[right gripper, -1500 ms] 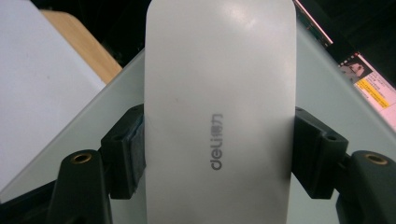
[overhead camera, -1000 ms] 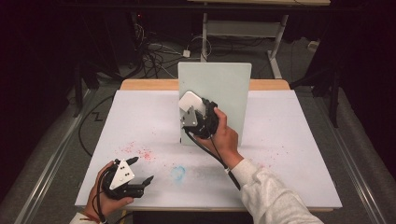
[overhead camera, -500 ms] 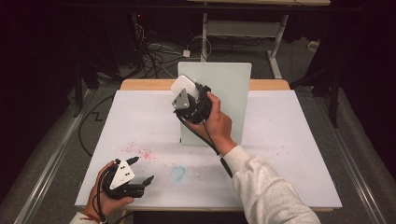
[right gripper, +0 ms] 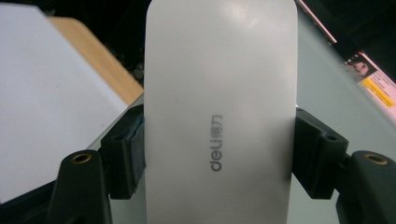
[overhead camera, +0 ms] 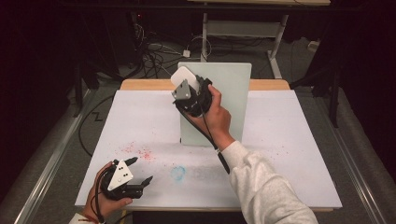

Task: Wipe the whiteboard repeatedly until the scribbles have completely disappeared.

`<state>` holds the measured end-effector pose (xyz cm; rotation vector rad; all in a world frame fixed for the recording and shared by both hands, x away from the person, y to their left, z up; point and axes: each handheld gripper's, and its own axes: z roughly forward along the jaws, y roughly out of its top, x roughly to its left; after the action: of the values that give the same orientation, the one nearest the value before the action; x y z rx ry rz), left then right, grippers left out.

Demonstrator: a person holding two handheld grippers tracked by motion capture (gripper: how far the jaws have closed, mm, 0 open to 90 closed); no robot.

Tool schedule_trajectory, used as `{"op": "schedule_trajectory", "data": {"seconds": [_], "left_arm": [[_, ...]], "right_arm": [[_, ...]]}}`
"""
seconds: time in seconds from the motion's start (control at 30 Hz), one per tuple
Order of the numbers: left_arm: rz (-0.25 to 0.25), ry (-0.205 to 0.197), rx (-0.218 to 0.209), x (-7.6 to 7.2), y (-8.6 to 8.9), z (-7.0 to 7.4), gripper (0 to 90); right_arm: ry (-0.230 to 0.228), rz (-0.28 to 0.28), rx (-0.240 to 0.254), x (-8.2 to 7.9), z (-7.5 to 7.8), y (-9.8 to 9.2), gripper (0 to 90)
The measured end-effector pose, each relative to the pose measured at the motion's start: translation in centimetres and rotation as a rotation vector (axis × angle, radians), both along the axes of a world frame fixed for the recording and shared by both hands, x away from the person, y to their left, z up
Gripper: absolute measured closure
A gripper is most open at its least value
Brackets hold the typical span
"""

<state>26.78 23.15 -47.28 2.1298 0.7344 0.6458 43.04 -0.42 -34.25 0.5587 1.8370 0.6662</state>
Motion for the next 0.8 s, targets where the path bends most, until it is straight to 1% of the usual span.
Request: {"op": "schedule_trajectory", "data": {"seconds": [0.1,0.13,0.2,0.3,0.33,0.37,0.4,0.43,0.47,0.53,0.6,0.8], "left_arm": [[0.001,0.002,0.003,0.0,0.0,0.0,18.8],[0.001,0.002,0.003,0.0,0.0,0.0,18.8],[-0.001,0.001,0.008,0.0,-0.1,0.0,18.8],[0.001,0.001,0.009,0.1,-0.3,0.0,18.8],[0.001,0.002,0.010,0.1,-0.3,0.0,18.8],[0.000,0.003,0.011,0.2,-0.4,-0.1,18.8],[-0.002,0.004,0.018,0.2,-0.4,-0.1,18.8],[-0.002,0.005,0.019,0.2,-0.4,-0.1,18.8],[-0.001,0.004,0.016,0.2,-0.5,-0.1,18.8],[0.002,0.006,0.017,0.3,-0.4,-0.1,18.8],[0.004,0.006,0.017,0.4,-0.4,-0.2,18.8],[0.009,0.007,0.020,0.4,-0.5,-0.2,18.8]], "right_arm": [[0.014,0.017,-0.029,-0.7,-1.9,-0.3,30.9],[0.020,0.027,-0.051,-1.1,-2.8,-0.5,30.9],[0.027,0.037,-0.072,-1.6,-4.2,-0.8,30.9],[0.046,0.051,-0.091,-2.3,-5.8,-1.5,30.9],[0.060,0.062,-0.093,-2.5,-6.1,-1.8,31.0],[0.070,0.075,-0.090,-2.5,-6.3,-2.0,31.0],[0.091,0.076,-0.082,-2.7,-6.5,-2.4,31.0],[0.096,0.083,-0.073,-2.8,-6.6,-2.7,31.0],[0.108,0.104,-0.057,-2.9,-6.7,-3.1,31.0],[0.114,0.122,-0.037,-3.3,-6.7,-3.8,31.0],[0.125,0.166,-0.010,-3.6,-6.7,-4.5,31.0],[0.111,0.202,0.022,-5.1,-6.3,-6.6,31.0]]}}
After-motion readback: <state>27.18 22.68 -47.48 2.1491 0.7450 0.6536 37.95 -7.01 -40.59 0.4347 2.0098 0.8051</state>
